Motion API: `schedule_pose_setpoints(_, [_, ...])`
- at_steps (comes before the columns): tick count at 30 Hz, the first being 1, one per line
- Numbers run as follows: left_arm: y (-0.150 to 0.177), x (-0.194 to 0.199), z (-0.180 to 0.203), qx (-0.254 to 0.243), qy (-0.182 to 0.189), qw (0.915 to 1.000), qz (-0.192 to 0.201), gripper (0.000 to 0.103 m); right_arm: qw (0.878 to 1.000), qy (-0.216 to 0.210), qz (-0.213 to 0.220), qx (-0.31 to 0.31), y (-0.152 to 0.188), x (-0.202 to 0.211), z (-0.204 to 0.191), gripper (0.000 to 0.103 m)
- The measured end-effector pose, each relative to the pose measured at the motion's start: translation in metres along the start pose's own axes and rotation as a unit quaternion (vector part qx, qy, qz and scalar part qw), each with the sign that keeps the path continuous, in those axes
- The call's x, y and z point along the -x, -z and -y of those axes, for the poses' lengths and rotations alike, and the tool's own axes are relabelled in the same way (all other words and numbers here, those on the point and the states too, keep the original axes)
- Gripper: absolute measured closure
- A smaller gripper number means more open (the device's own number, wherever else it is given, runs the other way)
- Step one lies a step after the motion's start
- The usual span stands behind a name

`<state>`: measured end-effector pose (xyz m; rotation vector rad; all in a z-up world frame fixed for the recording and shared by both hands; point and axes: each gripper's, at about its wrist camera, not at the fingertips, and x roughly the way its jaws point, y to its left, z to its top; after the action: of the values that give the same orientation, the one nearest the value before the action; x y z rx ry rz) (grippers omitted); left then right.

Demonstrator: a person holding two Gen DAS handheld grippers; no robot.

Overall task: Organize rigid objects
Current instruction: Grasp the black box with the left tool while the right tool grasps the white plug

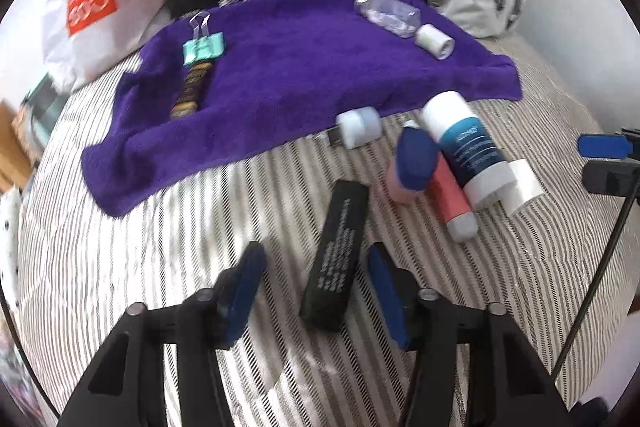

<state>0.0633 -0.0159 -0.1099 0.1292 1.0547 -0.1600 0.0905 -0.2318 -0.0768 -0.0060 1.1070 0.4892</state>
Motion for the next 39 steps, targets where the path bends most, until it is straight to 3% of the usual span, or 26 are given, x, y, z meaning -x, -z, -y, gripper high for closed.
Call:
schedule_pose_setpoints(2, [-0.003,-0.001,0.004,-0.01,0.012,0.9999,0.005,0.068,1.0,0.0,0.0,-0.002,0.002,-0.004,-0.003,0.037])
schedule_pose_setpoints(3, [-0.004,-0.001,0.007,-0.017,0.015,0.9997,0.009,0.08,1.0,-0.002,0.0,-0.004,0.003,-0.007,-0.004,0.037])
schedule_pose_setpoints(4, [-0.005,0.0,0.01,-0.023,0.016,0.9995,0.015,0.081,1.0,-0.007,-0.006,-0.009,0.003,-0.012,-0.005,0.037])
schedule_pose_setpoints(14, [-0.005,-0.003,0.006,-0.017,0.046,0.9986,0.019,0.081,1.0,0.0,-0.027,-0.012,-0.001,-0.052,-0.024,0.037])
schedule_pose_setpoints(16, [-0.005,-0.003,0.006,-0.019,0.047,0.9986,0.019,0.081,1.0,0.015,-0.008,0.007,-0.003,-0.053,-0.028,0.043])
schedule_pose_setpoints(18, [-0.005,-0.003,0.006,-0.02,0.046,0.9985,0.02,0.081,1.0,0.016,-0.008,0.017,-0.003,-0.055,-0.028,0.062])
schedule_pose_setpoints(22, [-0.003,-0.002,0.005,-0.018,0.051,0.9983,0.024,0.081,1.0,0.015,-0.015,0.012,0.0,-0.049,-0.011,0.073])
schedule_pose_setpoints(28, [-0.003,-0.002,0.006,-0.021,0.047,0.9984,0.023,0.081,0.999,0.042,-0.019,0.0,0.001,-0.042,0.011,0.073])
schedule_pose_setpoints(33, [-0.003,-0.003,0.005,-0.023,0.051,0.9982,0.022,0.081,0.997,0.06,-0.016,0.046,-0.009,-0.052,0.001,0.066])
schedule_pose_setpoints(39, [-0.004,-0.003,0.006,-0.023,0.048,0.9984,0.018,0.081,0.995,0.064,-0.013,0.075,-0.022,-0.06,-0.005,0.065])
